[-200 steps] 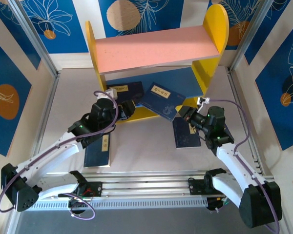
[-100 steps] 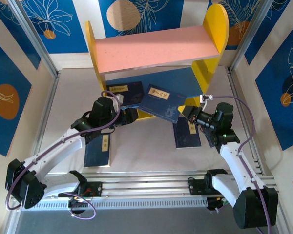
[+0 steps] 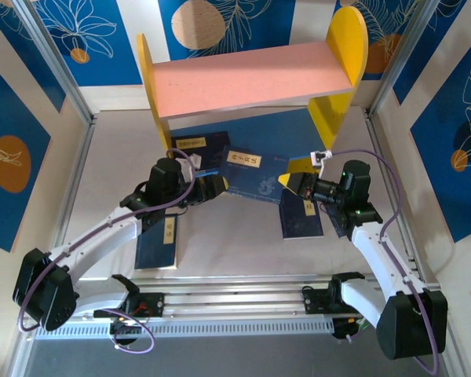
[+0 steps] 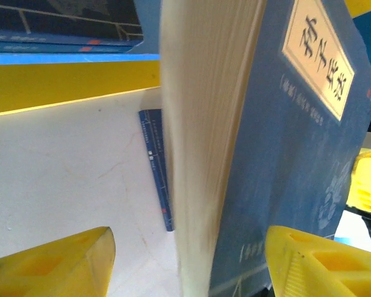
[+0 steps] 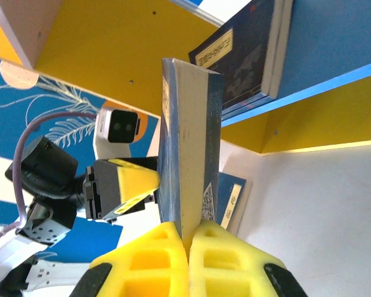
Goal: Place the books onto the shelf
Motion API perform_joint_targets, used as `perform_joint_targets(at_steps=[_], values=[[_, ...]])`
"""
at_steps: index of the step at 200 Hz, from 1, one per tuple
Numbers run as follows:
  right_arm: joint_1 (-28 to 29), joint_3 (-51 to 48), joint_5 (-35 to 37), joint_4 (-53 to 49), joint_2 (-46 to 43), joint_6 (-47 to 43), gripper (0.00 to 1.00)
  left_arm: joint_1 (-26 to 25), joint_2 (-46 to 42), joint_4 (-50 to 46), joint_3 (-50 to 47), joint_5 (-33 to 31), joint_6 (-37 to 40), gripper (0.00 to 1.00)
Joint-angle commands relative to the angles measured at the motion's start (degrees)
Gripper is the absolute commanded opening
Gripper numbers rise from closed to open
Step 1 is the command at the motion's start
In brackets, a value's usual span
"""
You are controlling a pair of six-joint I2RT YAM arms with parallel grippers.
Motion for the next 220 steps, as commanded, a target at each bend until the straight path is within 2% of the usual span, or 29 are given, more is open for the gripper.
perform_joint_targets(at_steps=[1, 36, 60, 124, 143, 155, 196, 220], values=[[1.34, 2.86, -2.96, -0.23, 0.52, -2.85, 0.01, 0.81, 0.38, 3.69, -0.44, 3.2, -1.01, 0.65], [3.23, 3.61, -3.48, -0.3, 2.45, -4.06, 0.01, 0.88, 0.12, 5.7, -1.03, 5.11, -1.46, 0.64], [4.09, 3.75, -3.02, -1.15, 3.51, -5.17, 0.01, 1.43, -0.14, 7.56, -2.09, 6.42, -1.61, 0.59], [4.88, 4.45, -1.3, -4.68, 5.86, -7.43, 0.06, 2.09, -1.5, 10.86, -3.99, 7.79, -2.31, 0.2], [5.41, 4.57, -0.52, -5.28, 6.34, -7.65, 0.12, 2.1, -2.36, 11.97, -4.89, 7.63, -2.47, 0.08], [5.68, 4.68, -0.04, -5.56, 6.55, -7.67, 0.19, 2.08, -2.99, 12.92, -5.72, 7.14, -2.87, 0.0], [6.21, 4.78, 2.09, -6.86, 6.89, -7.73, 0.38, 2.16, -6.98, 15.37, -8.45, 3.53, -3.4, 0.0], [6.4, 4.61, 3.33, -7.73, 6.87, -7.82, 0.55, 2.16, -9.81, 16.18, -9.36, 2.09, -3.17, 0.0]])
